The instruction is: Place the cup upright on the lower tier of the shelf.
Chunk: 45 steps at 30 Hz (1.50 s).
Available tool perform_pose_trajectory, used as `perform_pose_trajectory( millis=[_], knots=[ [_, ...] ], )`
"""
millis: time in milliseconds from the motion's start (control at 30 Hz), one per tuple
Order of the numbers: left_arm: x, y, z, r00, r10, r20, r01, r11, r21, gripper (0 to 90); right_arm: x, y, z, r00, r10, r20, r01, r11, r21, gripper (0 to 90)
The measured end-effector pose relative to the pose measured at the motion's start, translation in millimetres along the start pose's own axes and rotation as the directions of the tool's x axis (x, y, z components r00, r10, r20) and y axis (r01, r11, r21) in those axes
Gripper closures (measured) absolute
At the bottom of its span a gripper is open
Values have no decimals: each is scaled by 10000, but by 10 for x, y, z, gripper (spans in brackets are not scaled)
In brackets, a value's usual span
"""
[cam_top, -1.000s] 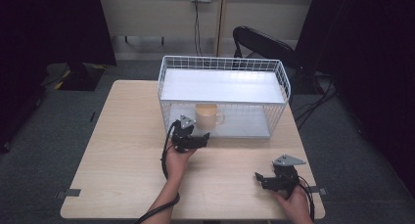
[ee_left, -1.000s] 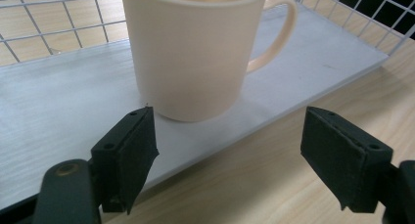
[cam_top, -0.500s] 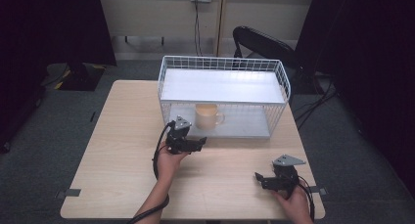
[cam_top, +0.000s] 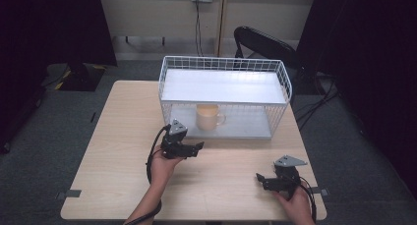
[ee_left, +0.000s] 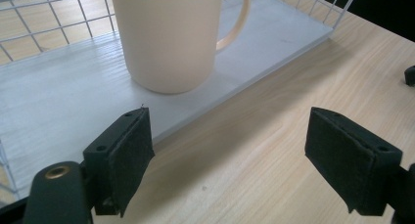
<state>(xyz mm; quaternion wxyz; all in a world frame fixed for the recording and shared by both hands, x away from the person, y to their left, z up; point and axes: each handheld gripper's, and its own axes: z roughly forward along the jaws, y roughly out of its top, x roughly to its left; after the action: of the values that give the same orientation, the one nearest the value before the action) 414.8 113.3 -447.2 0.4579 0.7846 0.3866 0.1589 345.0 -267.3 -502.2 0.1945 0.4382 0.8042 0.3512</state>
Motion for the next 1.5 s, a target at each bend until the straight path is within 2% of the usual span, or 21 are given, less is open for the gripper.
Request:
perform_pose_trajectory(
  millis=[200, 333, 467, 567, 700, 1067, 1167, 1500],
  knots=[
    [22, -48, -39, 10000, 99, 12, -99, 9999, 130, 180, 0, 0, 0, 10000, -1, -1, 1, 10000, -1, 134],
    [44, -88, -80, 9999, -5, 120, 3, 9999, 166, 180, 0, 0, 0, 10000, 0, 0, 0, 10000, -1, 134],
    [45, -106, -107, 9999, 120, 75, -122, 9996, 257, 182, 0, 0, 0, 10000, -1, 0, 1, 10000, -1, 134],
    [43, -140, -119, 9998, -15, 195, 11, 9998, 204, 183, 0, 0, 0, 10000, 0, 0, 0, 10000, 0, 134],
    [46, -168, -150, 9996, 72, 266, -79, 9996, 279, 183, 0, 0, 0, 10000, 1, 1, -1, 10000, -1, 134],
    [134, -261, -307, 9998, 195, 74, -198, 9990, 408, 183, 0, 0, 0, 10000, 1, 0, -1, 10000, -1, 134],
    [160, -286, -346, 9999, 41, 108, -45, 9993, 363, 183, 0, 0, 0, 10000, 1, 0, -1, 10000, -1, 134],
    [227, -369, -438, 9998, 194, -28, -193, 9986, 488, 182, 0, 0, 0, 10000, 0, 0, 0, 10000, -1, 134]
  ],
)
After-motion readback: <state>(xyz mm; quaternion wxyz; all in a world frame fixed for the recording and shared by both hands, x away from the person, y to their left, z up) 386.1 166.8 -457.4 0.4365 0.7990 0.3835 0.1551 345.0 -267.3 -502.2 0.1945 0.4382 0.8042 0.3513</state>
